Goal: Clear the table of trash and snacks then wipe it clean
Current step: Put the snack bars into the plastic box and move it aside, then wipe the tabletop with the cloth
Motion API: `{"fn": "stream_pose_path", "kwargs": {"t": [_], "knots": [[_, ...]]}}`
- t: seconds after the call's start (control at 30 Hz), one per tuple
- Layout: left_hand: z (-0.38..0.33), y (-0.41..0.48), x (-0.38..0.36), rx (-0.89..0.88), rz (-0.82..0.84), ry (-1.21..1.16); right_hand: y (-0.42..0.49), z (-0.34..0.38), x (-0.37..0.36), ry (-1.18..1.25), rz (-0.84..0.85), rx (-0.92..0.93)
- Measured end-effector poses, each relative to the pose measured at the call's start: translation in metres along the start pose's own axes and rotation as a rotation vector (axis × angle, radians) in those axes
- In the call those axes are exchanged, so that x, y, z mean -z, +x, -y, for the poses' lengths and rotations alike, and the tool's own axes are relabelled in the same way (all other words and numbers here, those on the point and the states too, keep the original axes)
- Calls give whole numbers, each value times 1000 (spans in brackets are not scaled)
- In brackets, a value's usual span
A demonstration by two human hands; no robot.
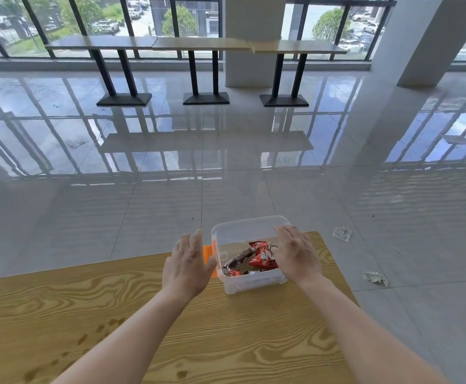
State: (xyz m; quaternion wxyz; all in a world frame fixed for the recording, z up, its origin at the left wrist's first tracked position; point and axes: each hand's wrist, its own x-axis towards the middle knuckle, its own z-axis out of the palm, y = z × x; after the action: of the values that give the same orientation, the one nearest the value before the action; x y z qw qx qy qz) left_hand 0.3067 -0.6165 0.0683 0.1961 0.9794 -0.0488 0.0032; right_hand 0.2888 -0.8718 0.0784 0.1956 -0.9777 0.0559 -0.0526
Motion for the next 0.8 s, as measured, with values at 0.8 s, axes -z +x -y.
{"fn": "stream_pose_path", "kwargs": {"t": [0.8], "knots": [[202, -178, 147, 40, -163, 200, -132, 240, -31, -16, 37, 272]]}}
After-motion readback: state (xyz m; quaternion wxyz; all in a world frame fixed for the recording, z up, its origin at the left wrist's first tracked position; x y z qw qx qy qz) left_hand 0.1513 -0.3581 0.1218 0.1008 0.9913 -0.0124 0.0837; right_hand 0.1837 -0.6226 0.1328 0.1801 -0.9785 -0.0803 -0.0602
